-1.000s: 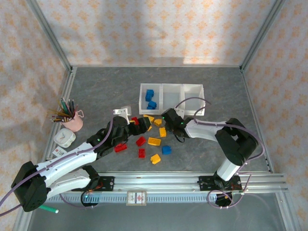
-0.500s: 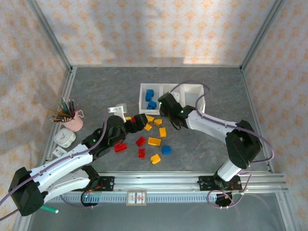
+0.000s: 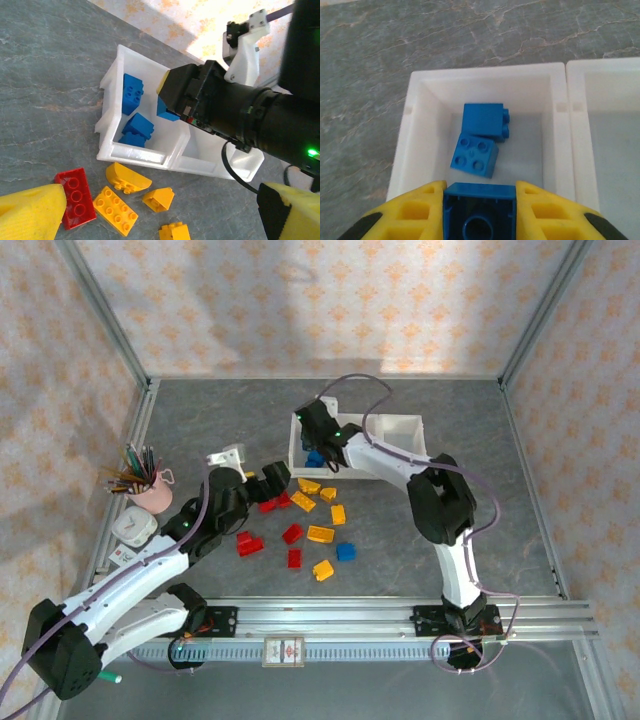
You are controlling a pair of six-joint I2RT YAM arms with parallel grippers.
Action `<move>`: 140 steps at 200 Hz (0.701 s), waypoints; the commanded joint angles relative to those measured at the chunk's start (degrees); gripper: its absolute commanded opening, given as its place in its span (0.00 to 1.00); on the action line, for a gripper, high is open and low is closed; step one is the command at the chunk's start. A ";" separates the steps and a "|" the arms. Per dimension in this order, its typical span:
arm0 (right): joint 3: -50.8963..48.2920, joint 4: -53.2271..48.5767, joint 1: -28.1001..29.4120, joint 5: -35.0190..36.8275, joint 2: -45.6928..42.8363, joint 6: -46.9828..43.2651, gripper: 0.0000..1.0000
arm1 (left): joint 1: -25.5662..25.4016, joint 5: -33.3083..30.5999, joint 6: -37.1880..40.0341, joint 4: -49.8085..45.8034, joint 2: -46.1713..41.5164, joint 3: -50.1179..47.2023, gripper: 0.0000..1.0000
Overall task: Sort the legos into containers by color
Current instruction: Place the lego in the container.
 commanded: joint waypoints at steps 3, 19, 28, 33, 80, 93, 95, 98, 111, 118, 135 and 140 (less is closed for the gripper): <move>4.25 -3.66 -1.02 3.86 3.26 -2.20 0.36 | 1.19 2.40 0.96 0.60 -0.46 0.06 0.99; 4.90 -3.70 -1.42 3.44 3.72 -2.46 0.43 | 1.51 2.71 1.14 0.60 -0.39 0.06 0.99; 4.83 -3.75 -1.40 3.21 3.43 -2.85 0.47 | 1.70 2.88 1.14 0.60 -0.38 0.06 0.99; 4.74 -3.65 -1.40 2.90 3.23 -2.93 0.49 | 1.73 2.97 1.14 0.60 -0.41 0.06 0.99; 0.13 -2.62 -0.99 0.54 -2.74 -3.56 0.58 | 1.83 3.31 0.71 0.60 -0.46 0.33 0.99; -2.73 -1.67 -0.57 -0.23 -5.38 -3.59 0.59 | 1.76 3.55 0.61 0.60 -0.59 0.24 0.99; -3.25 -1.49 -0.49 -0.36 -5.59 -3.62 0.60 | 1.76 3.65 0.61 0.60 -0.62 0.24 0.99; -3.99 -1.23 -0.33 -0.54 -6.37 -3.62 0.60 | 1.80 3.80 0.47 0.60 -0.63 0.22 0.99; -7.38 -0.61 0.26 -0.87 -9.10 -3.35 0.62 | 1.82 4.31 0.44 0.39 -0.83 0.24 0.99; -9.17 -0.42 0.58 -0.99 -10.59 -3.20 0.62 | 1.75 4.53 0.35 0.10 -0.94 0.24 0.99; -13.43 -0.14 1.27 -1.00 -14.15 -2.50 0.64 | 1.68 5.38 0.19 -0.27 -1.32 0.02 0.99; -15.03 0.04 1.35 -1.19 -15.29 -2.18 0.64 | 1.60 5.51 0.11 -0.37 -1.42 0.06 0.99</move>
